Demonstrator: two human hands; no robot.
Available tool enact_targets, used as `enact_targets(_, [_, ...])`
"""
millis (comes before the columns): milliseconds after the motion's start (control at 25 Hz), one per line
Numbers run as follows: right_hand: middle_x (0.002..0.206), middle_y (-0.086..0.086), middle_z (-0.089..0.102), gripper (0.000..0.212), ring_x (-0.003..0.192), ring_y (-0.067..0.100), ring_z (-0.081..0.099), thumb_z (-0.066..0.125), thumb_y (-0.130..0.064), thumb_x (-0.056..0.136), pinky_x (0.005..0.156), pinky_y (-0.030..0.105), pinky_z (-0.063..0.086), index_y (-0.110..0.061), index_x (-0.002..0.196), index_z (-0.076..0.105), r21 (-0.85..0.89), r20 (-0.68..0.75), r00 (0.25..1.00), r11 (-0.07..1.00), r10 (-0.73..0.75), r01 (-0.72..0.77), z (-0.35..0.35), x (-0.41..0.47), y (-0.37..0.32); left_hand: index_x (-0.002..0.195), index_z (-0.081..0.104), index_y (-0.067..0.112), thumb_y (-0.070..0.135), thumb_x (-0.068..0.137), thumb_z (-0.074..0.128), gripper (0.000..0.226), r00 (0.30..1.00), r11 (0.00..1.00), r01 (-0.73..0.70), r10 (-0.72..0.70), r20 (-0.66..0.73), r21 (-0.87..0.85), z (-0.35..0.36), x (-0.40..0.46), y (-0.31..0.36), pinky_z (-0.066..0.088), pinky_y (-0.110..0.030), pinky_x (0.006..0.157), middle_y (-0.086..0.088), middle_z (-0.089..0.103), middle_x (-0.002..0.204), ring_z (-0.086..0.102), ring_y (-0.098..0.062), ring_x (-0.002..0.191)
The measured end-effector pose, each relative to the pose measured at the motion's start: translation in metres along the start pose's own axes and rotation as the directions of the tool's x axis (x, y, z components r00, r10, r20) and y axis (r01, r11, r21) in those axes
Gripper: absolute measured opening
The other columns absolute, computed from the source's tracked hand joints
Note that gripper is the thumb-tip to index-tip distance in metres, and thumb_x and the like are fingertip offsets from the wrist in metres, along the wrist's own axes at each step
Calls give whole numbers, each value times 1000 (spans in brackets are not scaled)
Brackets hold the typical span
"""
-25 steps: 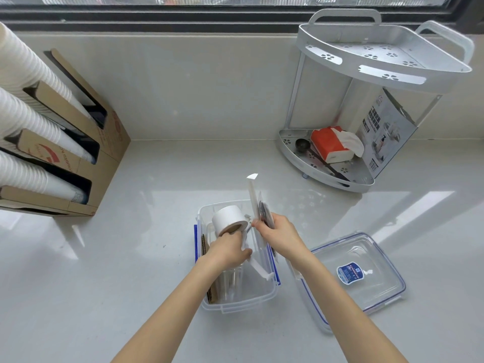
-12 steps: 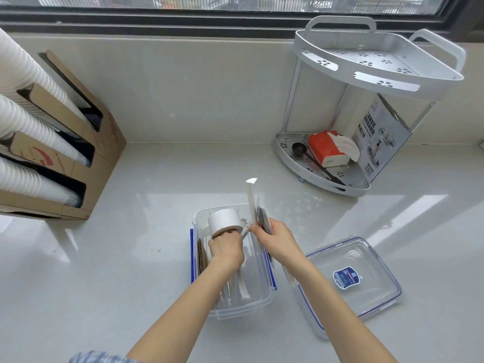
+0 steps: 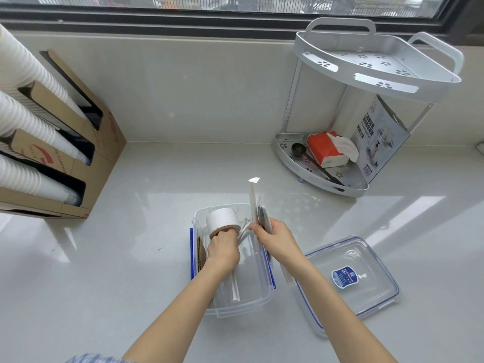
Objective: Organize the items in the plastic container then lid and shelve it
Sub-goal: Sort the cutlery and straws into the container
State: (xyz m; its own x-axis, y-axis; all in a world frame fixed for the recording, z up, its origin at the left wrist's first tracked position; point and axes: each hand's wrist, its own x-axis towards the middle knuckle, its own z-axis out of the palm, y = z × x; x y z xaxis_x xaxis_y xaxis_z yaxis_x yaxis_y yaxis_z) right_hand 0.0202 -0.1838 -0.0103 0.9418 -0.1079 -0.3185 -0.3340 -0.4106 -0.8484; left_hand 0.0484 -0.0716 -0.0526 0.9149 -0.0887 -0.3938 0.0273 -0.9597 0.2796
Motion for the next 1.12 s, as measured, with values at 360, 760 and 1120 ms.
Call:
enact_targets(360, [57,-3,43,21,58,14,41,51,-27,90,63,29,36,-18,72,58,96,-31,1000,995,0,3,-4,0,3,95,68,9,8,81,53,20,992,885,-126,119,-43,-448,-17,-8,-8,35,-21,56,-4,59,78,51,-21,75])
enact_targets(760, [68,-6,56,29,65,5,49,38,-28,97,59,13,41,-17,78,58,126,-63,997,991,-32,40,-6,-5,-8,85,56,24,3,88,49,22,972,501,-226,171,-160,-835,-43,-25,-18,48,-20,80,-4,66,87,62,-15,85])
enact_targets(1120, [51,-7,38,27,42,4,33,39,-22,97,47,16,30,-17,75,53,254,123,991,967,-49,17,1,-17,-18,83,42,13,2,87,29,17,978,-114,105,192,82,-988,-62,-42,-16,42,-25,61,2,43,62,48,-13,56])
